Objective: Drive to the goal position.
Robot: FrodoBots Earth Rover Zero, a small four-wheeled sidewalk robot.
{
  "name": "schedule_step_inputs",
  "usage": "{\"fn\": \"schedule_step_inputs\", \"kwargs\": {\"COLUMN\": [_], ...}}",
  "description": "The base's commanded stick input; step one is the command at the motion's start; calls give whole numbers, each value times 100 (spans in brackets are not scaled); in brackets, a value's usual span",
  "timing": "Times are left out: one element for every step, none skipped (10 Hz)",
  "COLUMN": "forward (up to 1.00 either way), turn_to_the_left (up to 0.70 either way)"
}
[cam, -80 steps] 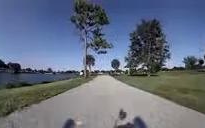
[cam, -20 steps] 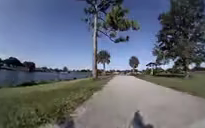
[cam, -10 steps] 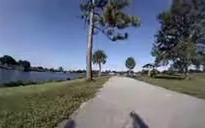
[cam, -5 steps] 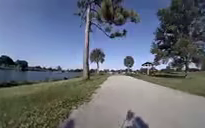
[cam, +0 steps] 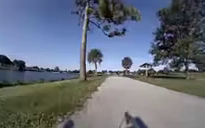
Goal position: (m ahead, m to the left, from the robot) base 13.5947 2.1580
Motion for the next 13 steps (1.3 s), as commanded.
{"fn": "schedule_step_inputs", "kwargs": {"forward": [85,85,85,85,85,85,85,85,85,85,85,85,85], "turn_to_the_left": [0,-3,-6,-10,-14,-18,-21,-25,-29,-32,-28,-17,-6]}}
